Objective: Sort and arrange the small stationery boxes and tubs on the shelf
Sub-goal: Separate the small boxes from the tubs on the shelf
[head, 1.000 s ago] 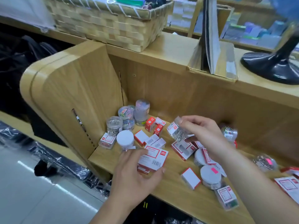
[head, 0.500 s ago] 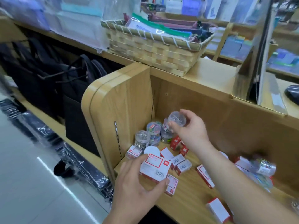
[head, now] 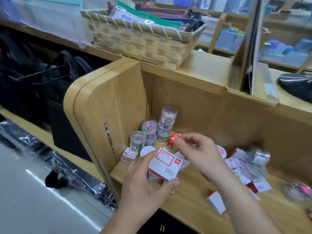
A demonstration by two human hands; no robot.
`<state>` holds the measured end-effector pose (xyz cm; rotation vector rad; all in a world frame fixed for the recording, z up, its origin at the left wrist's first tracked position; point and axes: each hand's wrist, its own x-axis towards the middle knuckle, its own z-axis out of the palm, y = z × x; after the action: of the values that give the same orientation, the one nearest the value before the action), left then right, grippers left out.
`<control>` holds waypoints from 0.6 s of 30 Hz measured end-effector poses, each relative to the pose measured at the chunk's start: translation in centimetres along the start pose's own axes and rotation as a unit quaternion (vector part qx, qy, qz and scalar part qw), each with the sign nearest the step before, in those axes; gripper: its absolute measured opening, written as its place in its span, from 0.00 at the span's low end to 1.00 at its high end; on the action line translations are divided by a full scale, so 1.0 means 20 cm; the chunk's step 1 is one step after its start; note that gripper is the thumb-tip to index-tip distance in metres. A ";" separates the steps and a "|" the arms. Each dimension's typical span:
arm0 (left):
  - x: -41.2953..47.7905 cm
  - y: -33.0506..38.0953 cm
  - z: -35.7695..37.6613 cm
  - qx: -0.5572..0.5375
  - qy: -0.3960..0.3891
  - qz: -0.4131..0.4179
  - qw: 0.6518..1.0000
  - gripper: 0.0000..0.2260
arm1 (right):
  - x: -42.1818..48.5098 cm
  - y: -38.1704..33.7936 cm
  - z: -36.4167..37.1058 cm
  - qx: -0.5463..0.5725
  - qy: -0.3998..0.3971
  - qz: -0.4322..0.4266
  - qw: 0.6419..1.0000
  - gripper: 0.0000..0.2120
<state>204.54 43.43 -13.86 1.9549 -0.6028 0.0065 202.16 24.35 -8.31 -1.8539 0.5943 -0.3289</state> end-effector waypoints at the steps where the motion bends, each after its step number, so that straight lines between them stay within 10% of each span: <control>1: 0.00 0.02 0.04 -0.013 -0.020 0.011 1.000 0.36 | -0.09 0.02 -0.03 0.025 -0.038 0.041 0.998 0.07; 10: -0.07 0.17 0.50 0.017 -0.289 0.156 0.944 0.26 | -0.59 0.33 -0.50 0.169 0.234 0.171 0.942 0.09; 18: -0.06 0.10 0.76 0.157 -0.347 0.106 0.919 0.17 | -0.87 0.63 -0.75 0.126 0.458 0.154 0.866 0.14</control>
<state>198.76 30.42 -19.45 2.1781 -1.3472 -0.5013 177.15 18.49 -13.77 -1.2356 1.3965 -1.0378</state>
